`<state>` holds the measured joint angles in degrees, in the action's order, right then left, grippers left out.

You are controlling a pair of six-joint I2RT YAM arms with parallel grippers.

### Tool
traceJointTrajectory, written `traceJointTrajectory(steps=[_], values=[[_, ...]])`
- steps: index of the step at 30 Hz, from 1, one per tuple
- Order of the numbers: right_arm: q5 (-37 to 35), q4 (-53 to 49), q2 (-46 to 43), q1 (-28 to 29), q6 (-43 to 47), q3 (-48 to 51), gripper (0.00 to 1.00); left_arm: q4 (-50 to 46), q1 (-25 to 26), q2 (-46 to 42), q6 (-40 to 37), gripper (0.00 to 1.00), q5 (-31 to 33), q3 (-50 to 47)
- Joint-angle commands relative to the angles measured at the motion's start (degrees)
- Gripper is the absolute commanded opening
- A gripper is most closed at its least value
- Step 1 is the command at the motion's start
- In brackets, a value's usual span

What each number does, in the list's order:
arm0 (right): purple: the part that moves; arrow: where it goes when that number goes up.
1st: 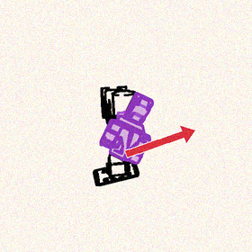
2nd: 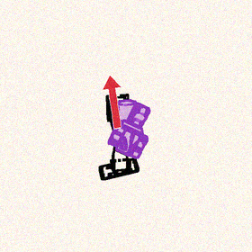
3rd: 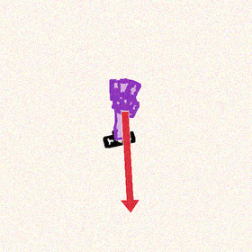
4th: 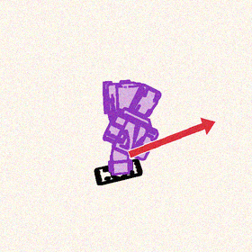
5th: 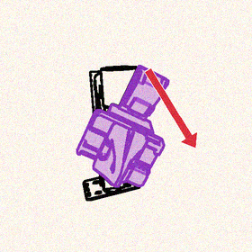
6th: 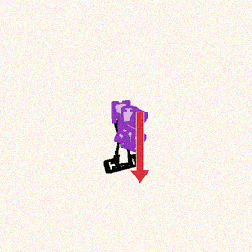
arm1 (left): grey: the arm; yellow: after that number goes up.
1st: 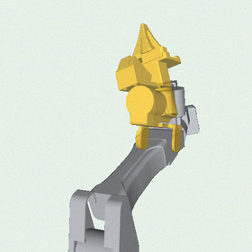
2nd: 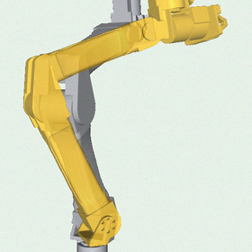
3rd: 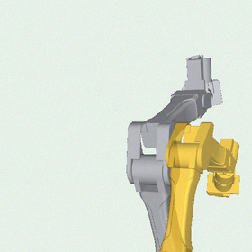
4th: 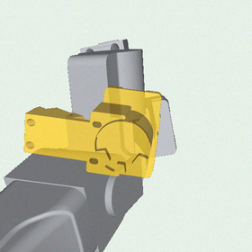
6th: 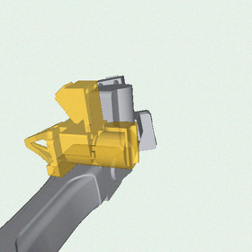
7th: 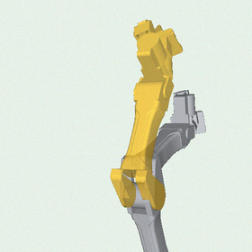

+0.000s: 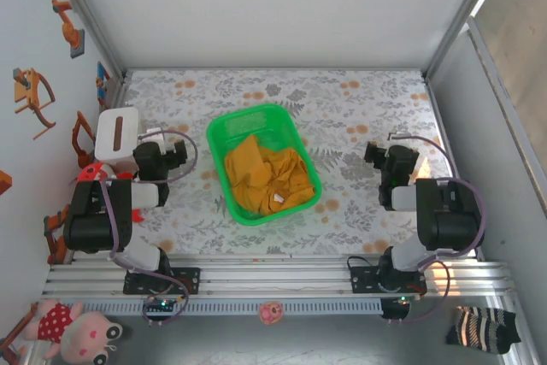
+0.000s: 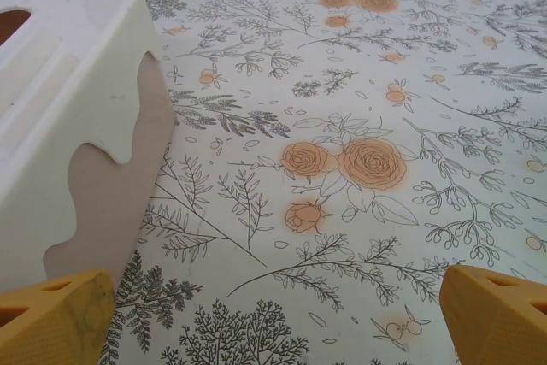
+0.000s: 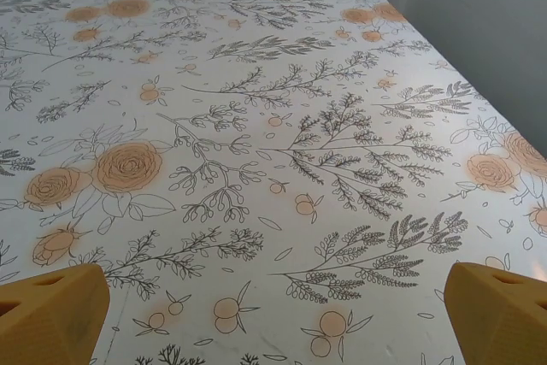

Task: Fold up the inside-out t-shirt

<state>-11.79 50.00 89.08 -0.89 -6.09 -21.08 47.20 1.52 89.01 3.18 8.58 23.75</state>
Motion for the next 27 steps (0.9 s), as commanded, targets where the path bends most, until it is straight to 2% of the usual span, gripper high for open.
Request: traceJointTrajectory(steps=[1,27], values=[[-0.1,1.1,-0.7,0.3,0.5,-0.3,0.99,1.5,0.2,-0.8,0.5,0.97,0.8,-0.8],[-0.8,-0.6,-1.9,0.3,0.3,-0.9,0.99,1.3,0.0,-1.1,0.4,0.97,-0.5,-0.7]])
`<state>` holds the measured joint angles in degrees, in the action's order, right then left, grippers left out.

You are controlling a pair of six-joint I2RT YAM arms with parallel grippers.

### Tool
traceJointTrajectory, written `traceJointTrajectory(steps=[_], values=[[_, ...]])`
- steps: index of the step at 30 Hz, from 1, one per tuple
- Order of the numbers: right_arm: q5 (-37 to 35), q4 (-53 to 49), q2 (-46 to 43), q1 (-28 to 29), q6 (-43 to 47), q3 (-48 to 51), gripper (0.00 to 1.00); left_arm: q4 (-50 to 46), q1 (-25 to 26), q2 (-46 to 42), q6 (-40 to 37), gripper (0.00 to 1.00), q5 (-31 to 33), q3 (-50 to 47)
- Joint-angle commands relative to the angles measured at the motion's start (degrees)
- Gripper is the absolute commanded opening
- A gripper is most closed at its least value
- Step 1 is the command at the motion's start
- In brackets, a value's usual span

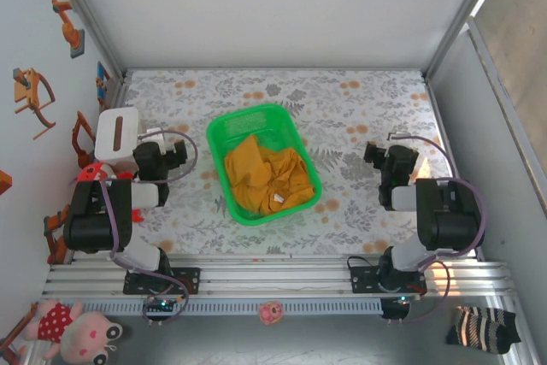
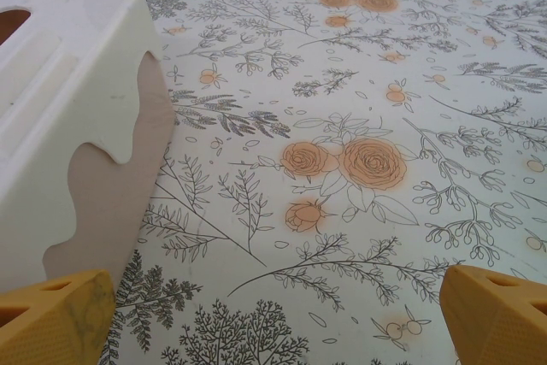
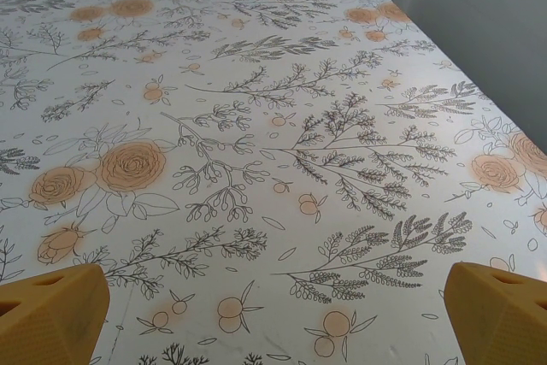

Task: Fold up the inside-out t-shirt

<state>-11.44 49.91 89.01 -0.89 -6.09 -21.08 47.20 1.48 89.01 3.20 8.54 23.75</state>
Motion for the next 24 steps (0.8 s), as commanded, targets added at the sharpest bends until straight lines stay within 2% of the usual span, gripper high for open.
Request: traceJointTrajectory(steps=[1,3,5,7,10,11,14,16,20,24], values=[[-1.6,-3.8,-3.5,0.3,-0.1,-1.8,0.99,0.1,0.0,-1.2,0.2,0.97,-0.8,-0.1],[-4.1,-12.5,-7.6,0.7,-0.1,-4.9,0.99,-3.0,0.1,-2.5,0.3,0.97,-0.5,1.3],[-5.9,-23.6,-11.4,0.7,-1.6,-10.3,0.99,-10.8,0.4,-4.3,0.8,0.97,2.2,4.6],[-7.0,-39.9,-13.7,0.6,-5.7,-20.1,0.99,-19.4,1.0,-5.3,0.9,0.97,5.1,9.4],[-6.8,-62.8,-11.2,0.6,-14.0,-36.9,0.99,-29.0,3.1,-7.4,1.4,0.97,9.8,15.7],[-3.4,-68.6,-9.6,0.6,-15.1,-41.3,0.99,-31.0,3.7,-8.6,2.4,0.97,10.3,17.2],[13.2,-72.5,-7.1,1.0,-15.9,-48.0,0.96,-39.8,5.3,-11.7,6.8,0.97,11.4,22.5],[19.5,-72.6,-6.0,3.6,-17.2,-49.7,0.93,-47.8,6.4,-13.7,9.9,0.97,10.9,26.6],[17.4,-80.4,0.1,12.9,-16.7,-56.0,0.91,-61.1,8.2,-18.5,18.1,0.97,9.2,31.0],[16.7,-86.7,7.8,19.4,-15.4,-60.9,0.89,-67.2,8.8,-23.1,24.5,0.97,4.7,30.6]])
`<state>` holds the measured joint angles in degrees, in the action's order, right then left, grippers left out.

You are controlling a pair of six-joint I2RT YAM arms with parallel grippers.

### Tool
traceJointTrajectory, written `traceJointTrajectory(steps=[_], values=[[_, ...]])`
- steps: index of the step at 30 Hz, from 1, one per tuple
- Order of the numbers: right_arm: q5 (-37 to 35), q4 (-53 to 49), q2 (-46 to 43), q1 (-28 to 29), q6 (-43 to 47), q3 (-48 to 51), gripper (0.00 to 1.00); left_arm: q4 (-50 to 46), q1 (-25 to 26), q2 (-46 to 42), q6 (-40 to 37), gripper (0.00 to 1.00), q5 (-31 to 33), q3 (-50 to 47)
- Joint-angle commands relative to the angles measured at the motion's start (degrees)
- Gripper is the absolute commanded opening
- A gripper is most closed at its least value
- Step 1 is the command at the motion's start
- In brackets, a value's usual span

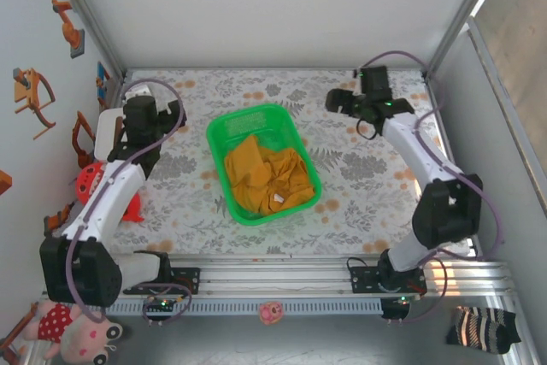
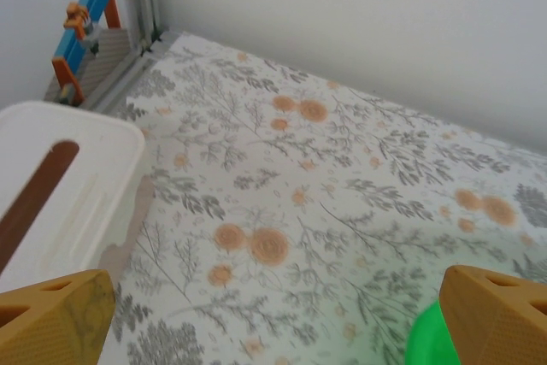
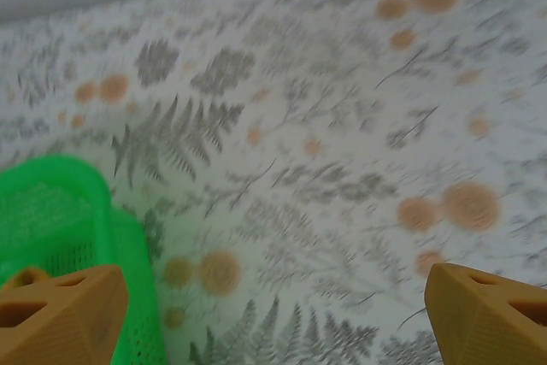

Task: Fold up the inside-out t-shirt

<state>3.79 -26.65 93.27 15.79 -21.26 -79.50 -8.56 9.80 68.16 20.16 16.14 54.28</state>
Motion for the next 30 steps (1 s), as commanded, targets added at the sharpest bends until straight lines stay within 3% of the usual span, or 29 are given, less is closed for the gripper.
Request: traceJointTrajectory(steps=[1,11,21,30], values=[[0.9,-11.6,5.3,4.3,0.4,-3.4,0.89,-12.1,0.6,-3.3,8.6,0.97,-4.1,-0.4],[-1.4,-14.6,11.0,11.8,1.1,-4.3,0.9,-15.8,1.2,-6.1,10.7,0.97,-8.3,-2.3],[-1.7,-14.3,9.2,14.1,-2.1,-5.5,0.9,-16.3,1.3,-5.3,10.2,0.97,-10.8,-4.0],[-4.2,-15.3,14.9,15.0,-1.5,-4.7,0.9,-15.6,1.2,-4.6,10.3,0.97,-12.2,-4.7]])
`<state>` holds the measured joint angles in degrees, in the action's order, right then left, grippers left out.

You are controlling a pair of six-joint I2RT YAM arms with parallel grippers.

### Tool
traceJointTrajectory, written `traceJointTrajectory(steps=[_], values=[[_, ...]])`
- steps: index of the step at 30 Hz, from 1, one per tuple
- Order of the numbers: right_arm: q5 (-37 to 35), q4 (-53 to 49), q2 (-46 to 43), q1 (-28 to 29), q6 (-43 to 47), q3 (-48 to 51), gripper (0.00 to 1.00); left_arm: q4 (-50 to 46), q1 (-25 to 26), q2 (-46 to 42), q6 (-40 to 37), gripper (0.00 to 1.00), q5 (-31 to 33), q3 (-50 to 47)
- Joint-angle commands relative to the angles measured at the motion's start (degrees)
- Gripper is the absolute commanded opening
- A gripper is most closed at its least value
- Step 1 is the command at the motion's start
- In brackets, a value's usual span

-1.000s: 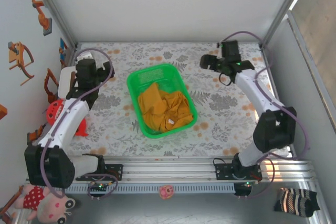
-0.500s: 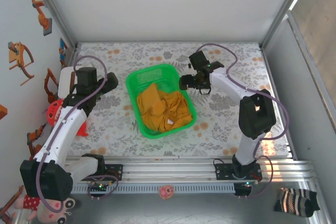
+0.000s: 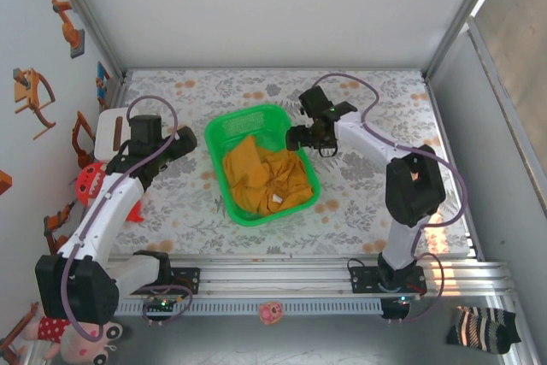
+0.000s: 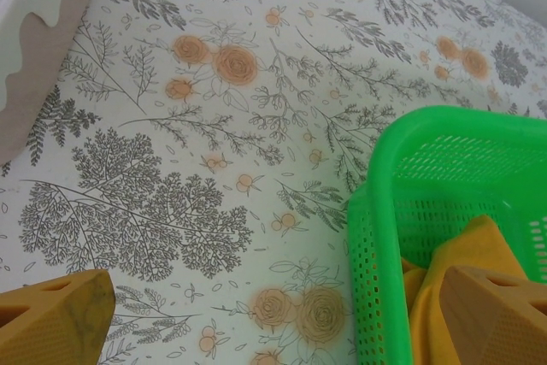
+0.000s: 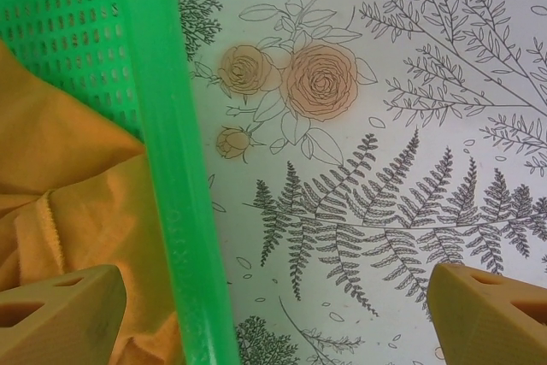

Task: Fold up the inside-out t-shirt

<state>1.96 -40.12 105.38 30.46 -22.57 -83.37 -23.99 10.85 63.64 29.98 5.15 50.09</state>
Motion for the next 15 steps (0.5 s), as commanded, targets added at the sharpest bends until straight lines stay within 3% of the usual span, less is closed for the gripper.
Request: traceJointTrajectory(steps=[1,4,9,15], values=[[-4.3,-2.3,3.5,0.2,0.5,-1.1,0.9,0.1,0.2,-0.1,0.4,0.97,-1.4,-0.7],[-9.0,-3.6,4.3,-1.8,2.9,-1.5,0.9,-0.2,0.2,0.2,0.6,0.97,-1.6,-0.5],[-12.5,-2.9,2.3,-10.2,10.4,0.2,0.9,-0.5,0.3,-0.4,0.4,0.97,-1.9,-0.4],[-17.8,-2.7,3.8,-25.8,16.5,-4.3,0.91,-0.9,0.4,-1.0,0.9,0.97,-2.8,-0.6]])
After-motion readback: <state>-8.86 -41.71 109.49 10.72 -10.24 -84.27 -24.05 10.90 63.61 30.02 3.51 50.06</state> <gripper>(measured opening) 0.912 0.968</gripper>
